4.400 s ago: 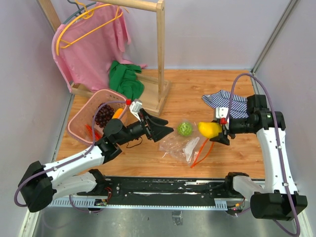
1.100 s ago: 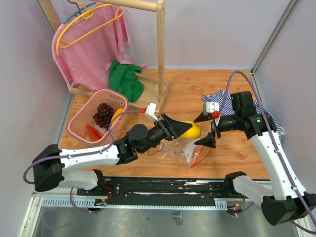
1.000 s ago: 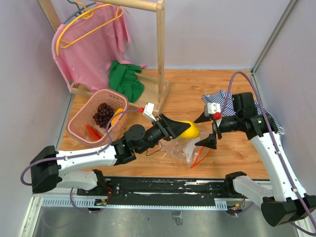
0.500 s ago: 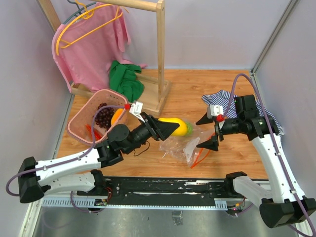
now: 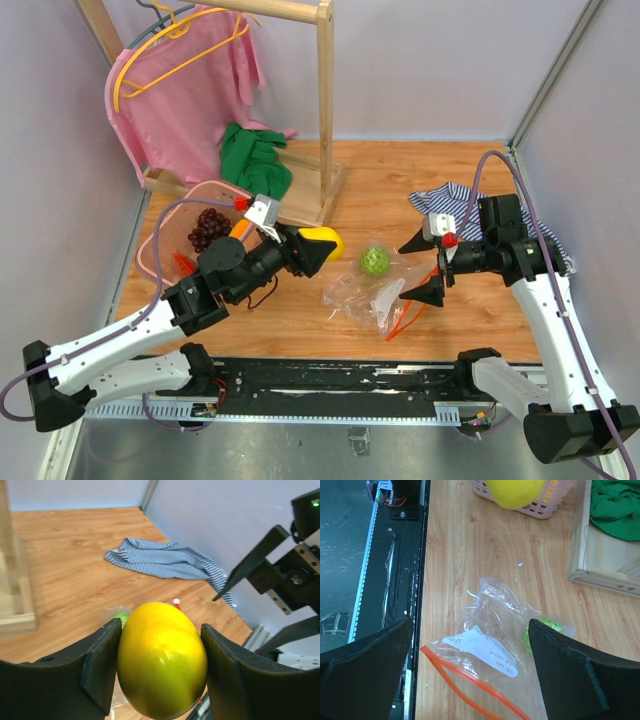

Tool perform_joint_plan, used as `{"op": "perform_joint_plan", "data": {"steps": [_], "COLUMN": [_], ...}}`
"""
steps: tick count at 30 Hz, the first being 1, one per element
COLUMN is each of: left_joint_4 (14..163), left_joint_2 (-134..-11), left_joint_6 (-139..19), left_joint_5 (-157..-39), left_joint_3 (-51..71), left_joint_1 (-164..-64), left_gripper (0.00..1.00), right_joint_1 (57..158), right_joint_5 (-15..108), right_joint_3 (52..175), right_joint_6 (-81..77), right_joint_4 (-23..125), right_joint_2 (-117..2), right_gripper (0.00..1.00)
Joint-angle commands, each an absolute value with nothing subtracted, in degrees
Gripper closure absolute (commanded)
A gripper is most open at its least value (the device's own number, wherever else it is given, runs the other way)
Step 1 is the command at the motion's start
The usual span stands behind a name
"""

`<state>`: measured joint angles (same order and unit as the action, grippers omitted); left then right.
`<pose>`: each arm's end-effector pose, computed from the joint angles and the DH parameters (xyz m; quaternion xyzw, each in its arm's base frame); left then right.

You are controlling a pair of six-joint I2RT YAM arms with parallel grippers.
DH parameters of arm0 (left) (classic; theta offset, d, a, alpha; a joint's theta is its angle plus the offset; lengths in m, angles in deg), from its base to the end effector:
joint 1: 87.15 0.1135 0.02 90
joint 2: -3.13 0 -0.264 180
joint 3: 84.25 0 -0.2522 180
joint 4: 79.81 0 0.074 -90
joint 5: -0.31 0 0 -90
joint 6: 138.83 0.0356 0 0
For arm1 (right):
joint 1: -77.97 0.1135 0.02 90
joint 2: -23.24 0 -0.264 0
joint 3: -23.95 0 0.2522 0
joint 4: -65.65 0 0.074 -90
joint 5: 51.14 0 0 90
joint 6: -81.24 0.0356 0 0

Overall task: Open the zip-top bag and remove the fake food
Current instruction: Place the fake fruit in the bin.

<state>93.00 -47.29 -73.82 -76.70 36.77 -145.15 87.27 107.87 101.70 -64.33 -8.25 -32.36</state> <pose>0.1180 -0.1737 0.3571 0.1196 0.6885 -0.4118 0.5848 0.1507 0.0584 0.3583 -0.5742 0.5576 0.3861 0.4586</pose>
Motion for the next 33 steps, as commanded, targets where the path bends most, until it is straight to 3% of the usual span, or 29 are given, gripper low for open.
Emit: {"op": "perform_joint_plan", "data": {"steps": [1,12,33], "left_joint_4": [87.36,77.41,70.30], "left_joint_2": [-44.17,-42.15,-44.82], "left_joint_6": [-67.21,-58.44,-53.31], "left_joint_5": [-74.80,-73.00,-80.07], "left_joint_3": [33.98,29.19,28.32], "left_joint_1": [-142.49,-133.01,-107.88], "left_gripper": [1.00,1.00,1.00], "right_joint_1": [85.80,85.35,84.86], "right_joint_5": [109.40,109.28,107.94], "right_joint_3": [101.06,101.24,100.53], "right_joint_6": [-64.98,-64.93,-63.85], "right_joint_4": [-9.30,-9.29,-7.90], "right_joint_2": [-31.43,-31.15,-30.88], "right_gripper": [0.02,0.02,0.02]}}
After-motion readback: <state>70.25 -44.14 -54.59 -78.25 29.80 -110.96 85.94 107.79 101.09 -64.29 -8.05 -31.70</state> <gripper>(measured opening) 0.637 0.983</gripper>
